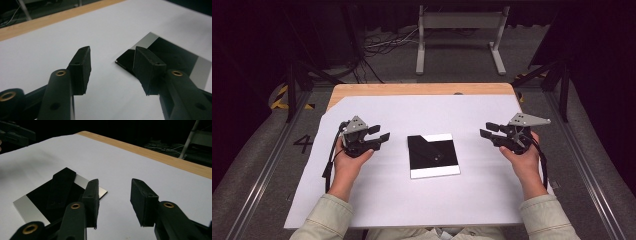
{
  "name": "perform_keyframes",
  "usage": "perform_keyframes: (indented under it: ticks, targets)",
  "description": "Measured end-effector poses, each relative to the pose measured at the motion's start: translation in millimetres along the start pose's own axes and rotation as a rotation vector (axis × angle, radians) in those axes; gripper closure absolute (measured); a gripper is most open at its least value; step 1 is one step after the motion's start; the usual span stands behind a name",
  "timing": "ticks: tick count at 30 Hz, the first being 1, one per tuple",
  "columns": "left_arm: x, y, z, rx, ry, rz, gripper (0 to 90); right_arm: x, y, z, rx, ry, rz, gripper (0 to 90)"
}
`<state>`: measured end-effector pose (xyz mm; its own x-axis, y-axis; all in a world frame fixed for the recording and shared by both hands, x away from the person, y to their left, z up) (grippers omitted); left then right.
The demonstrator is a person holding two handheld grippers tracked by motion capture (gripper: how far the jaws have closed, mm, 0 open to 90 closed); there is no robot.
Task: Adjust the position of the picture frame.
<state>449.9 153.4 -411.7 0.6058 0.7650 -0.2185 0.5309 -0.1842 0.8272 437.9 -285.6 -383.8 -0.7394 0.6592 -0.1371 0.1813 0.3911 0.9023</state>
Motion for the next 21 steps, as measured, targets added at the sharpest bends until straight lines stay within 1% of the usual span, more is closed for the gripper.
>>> perform_keyframes:
  ticks: [1,3,4,5,6,7,8,9,10,11,13,15,16,17,18,19,21]
  targets:
    - [0.0,0.1,1.6,0.014,-0.005,-0.002,50.2,0.5,-0.2,0.2,0.006,-0.001,-0.006,59.5]
    - [-0.7,0.8,5.3,0.048,-0.012,0.010,51.5,1.1,-0.2,0.2,0.009,-0.001,-0.007,59.7]
    - [-1.7,1.6,7.0,0.054,-0.013,0.019,52.5,2.1,-0.3,-0.1,0.015,-0.003,-0.008,60.3]
    - [-3.1,3.7,8.8,0.054,-0.025,0.033,52.7,3.2,-0.3,-0.4,0.017,-0.001,-0.001,60.4]
    - [-3.1,3.7,8.8,0.054,-0.025,0.033,53.3,4.0,-0.8,-0.8,0.023,0.000,-0.001,60.5]
    - [-3.5,4.5,9.7,0.070,-0.043,0.022,53.3,4.0,-0.8,-0.8,0.023,0.000,-0.001,60.5]
    - [-5.2,6.3,13.1,0.132,-0.072,-0.016,56.2,5.6,-2.1,-1.6,0.035,-0.002,-0.003,61.1]
    - [-6.9,8.4,16.0,0.144,-0.070,-0.022,56.7,6.5,-2.6,-2.2,0.039,-0.002,-0.004,61.3]
    - [-6.9,8.4,16.0,0.144,-0.070,-0.022,57.7,7.6,-3.4,-3.4,0.046,-0.005,-0.008,61.4]
    - [-9.0,12.0,19.8,0.149,-0.075,-0.018,59.3,8.7,-3.8,-4.9,0.053,-0.005,-0.010,61.6]
    - [-10.2,14.0,22.8,0.154,-0.074,-0.020,61.9,9.3,-4.2,-5.8,0.053,-0.007,-0.015,61.8]
    - [-11.8,17.2,28.3,0.175,-0.065,-0.018,67.8,12.3,-5.9,-11.2,0.062,-0.007,-0.017,62.5]
    - [-12.6,20.0,31.7,0.166,-0.073,-0.033,72.1,13.3,-6.6,-12.4,0.064,-0.004,-0.014,62.6]
    - [-13.4,21.1,34.1,0.165,-0.086,-0.057,76.0,14.0,-7.3,-13.3,0.068,-0.002,-0.015,62.7]
    - [-13.4,21.1,34.1,0.165,-0.086,-0.057,80.3,14.0,-7.3,-13.3,0.068,-0.002,-0.015,62.7]
    - [-13.5,22.2,37.9,0.165,-0.094,-0.074,80.3,14.6,-8.2,-14.3,0.071,0.004,-0.016,62.9]
    - [-12.3,22.8,42.6,0.167,-0.084,-0.084,86.8,15.9,-10.6,-17.6,0.080,0.005,-0.010,63.5]
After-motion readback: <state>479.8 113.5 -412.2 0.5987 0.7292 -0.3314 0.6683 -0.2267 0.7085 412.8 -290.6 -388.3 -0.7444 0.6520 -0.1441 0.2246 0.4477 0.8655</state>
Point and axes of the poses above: each handheld gripper's, and its own axes: z roughly forward along the jaws, y roughly out of its top, x roughly to its left, the point moved 3 cm from there along z, roughly forward along the jaws, and after that the axes turned 11 degrees about -z, right-handed, at the moved point
